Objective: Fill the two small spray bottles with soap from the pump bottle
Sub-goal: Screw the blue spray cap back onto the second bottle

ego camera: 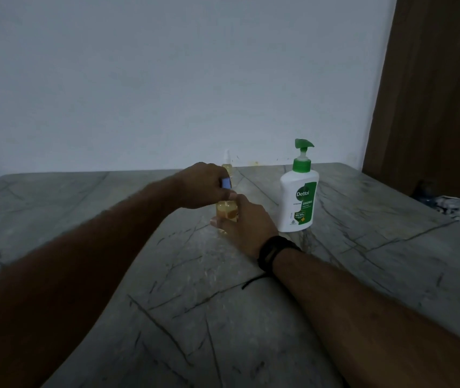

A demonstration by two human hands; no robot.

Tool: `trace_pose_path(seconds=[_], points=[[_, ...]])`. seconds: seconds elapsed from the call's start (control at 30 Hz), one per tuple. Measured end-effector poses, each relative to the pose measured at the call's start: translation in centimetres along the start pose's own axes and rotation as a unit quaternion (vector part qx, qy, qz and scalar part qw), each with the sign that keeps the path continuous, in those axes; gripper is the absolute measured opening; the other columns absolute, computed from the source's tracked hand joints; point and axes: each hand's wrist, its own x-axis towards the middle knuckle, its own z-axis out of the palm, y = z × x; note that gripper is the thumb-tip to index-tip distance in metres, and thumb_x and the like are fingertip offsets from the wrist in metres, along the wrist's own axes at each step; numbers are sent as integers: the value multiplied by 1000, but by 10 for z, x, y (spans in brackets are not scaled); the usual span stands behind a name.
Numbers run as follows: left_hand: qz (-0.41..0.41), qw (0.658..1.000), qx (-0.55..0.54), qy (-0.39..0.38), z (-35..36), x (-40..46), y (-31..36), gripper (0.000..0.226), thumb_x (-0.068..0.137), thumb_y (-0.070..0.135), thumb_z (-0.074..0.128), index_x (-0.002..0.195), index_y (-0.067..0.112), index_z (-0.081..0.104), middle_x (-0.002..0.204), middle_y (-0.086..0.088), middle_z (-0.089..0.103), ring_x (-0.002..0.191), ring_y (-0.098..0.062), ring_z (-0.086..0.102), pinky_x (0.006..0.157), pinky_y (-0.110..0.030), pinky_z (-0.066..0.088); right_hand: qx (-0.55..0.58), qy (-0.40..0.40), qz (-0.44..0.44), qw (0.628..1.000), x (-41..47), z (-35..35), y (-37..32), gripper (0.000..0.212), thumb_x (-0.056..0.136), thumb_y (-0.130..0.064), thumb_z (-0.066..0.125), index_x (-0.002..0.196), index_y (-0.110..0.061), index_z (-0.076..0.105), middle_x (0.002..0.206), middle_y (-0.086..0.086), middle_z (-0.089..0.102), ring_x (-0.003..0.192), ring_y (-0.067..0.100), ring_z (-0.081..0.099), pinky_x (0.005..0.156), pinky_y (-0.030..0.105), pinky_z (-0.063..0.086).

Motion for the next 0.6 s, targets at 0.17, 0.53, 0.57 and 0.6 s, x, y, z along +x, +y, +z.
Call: trace_pose_path(seconds=[0.17,0.53,0.57,0.6], points=[[-11,998,-53,29,10,-4,-4,34,88,44,62,102,14,62,97,-2,62,81,-11,54,62,-16,38,-6,-3,3,1000,3,2,0,59,85,-52,70,132,-21,49,119,2,68,107,23,64,95,39,50],[-111,940,-284,152,74,-46,2,47,84,50,63,127,35,52,107,14,59,87,-5,60,77,-28,50,-4,6,-24,1000,-4,0,-2,86,83,-46,73,153,-19,30,139,6,59,123,27,58,102,41,47],[-112,939,-285,154,77,-48,2,50,84,50,63,130,36,50,109,13,60,87,-6,61,79,-31,51,-8,3,-24,1000,-4,0,-2,88,83,-41,73,154,-19,26,141,7,57,125,28,56,104,40,46],[-112,938,-286,159,79,-49,2,51,84,50,62,131,37,49,110,13,61,87,-7,62,80,-32,52,-10,2,-26,1000,-4,0,-3,89,83,-37,73,155,-18,23,142,8,55,127,27,55,105,39,46]])
